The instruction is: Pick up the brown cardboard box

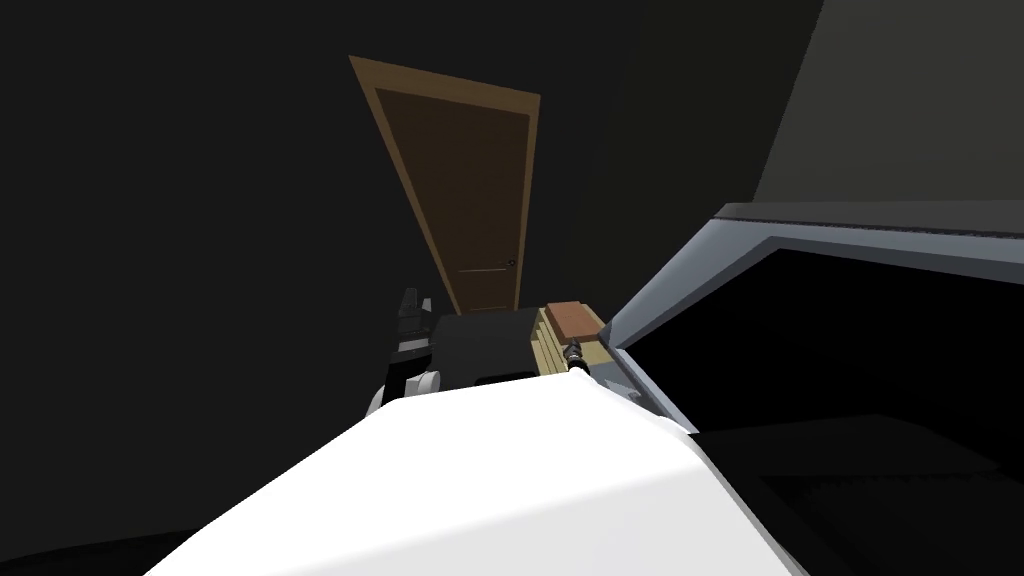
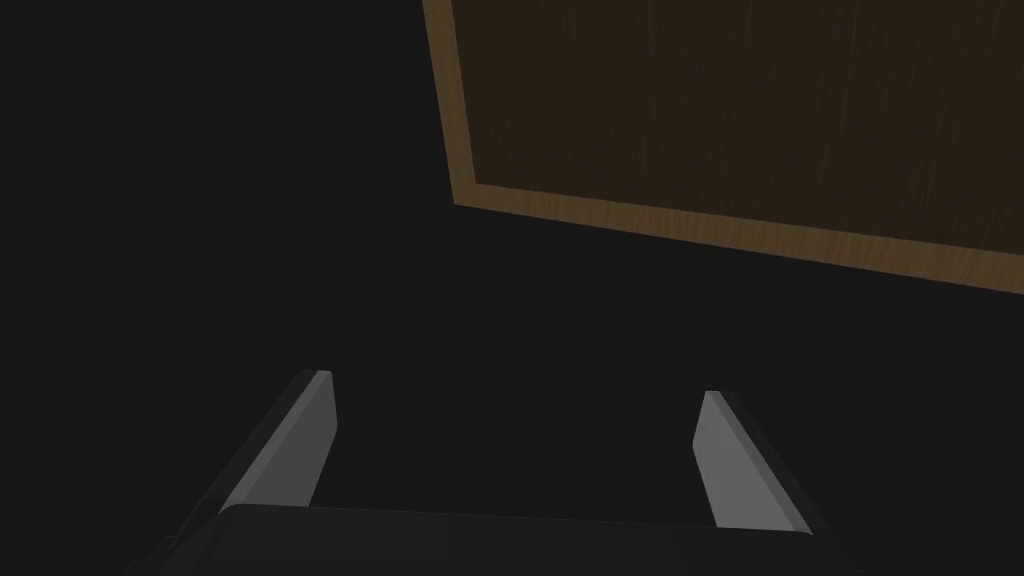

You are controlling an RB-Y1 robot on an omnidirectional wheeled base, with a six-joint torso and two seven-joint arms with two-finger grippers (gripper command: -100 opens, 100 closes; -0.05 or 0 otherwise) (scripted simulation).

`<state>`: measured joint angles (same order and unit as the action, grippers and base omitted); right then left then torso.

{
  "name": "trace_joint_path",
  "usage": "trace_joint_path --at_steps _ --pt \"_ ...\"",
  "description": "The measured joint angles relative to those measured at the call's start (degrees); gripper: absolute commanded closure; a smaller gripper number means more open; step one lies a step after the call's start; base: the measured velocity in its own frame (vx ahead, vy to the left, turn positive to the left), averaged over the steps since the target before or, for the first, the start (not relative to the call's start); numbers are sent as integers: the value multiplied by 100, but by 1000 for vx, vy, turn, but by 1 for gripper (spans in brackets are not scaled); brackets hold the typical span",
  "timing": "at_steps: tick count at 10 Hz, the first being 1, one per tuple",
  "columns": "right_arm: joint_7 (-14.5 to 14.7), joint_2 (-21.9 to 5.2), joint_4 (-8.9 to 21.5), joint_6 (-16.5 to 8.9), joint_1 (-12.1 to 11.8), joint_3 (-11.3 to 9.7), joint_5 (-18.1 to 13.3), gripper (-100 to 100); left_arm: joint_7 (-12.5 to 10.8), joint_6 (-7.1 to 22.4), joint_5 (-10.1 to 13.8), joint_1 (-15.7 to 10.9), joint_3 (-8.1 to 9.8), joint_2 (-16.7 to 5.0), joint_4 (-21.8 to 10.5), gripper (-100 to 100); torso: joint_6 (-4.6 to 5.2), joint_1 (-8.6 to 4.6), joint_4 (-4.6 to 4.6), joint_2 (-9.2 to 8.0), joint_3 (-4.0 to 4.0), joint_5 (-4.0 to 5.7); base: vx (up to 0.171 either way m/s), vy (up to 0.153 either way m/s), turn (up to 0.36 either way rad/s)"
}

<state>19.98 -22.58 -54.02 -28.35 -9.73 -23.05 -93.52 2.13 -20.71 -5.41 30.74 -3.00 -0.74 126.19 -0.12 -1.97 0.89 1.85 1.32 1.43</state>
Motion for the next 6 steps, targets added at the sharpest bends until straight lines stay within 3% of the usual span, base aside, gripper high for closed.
trace_joint_path --at_steps 1,2,4,6 --pt "82 11 -36 148 -5 37 43 -100 0 0 0 0 0 0 0 0 -11 2 12 13 12 21 60 7 -359" --pt "253 158 -74 318 -25 209 218 -100 0 0 0 2 1 0 0 0 -6 12 19 42 29 21 76 22 -303" --pt "580 368 -46 663 -10 566 405 -100 0 0 0 1 0 0 0 0 -14 13 21 50 34 20 36 19 0" --pt "952 409 -65 996 -22 755 434 -100 0 0 0 0 0 0 0 0 -13 2 17 33 25 23 -2 -3 -3"
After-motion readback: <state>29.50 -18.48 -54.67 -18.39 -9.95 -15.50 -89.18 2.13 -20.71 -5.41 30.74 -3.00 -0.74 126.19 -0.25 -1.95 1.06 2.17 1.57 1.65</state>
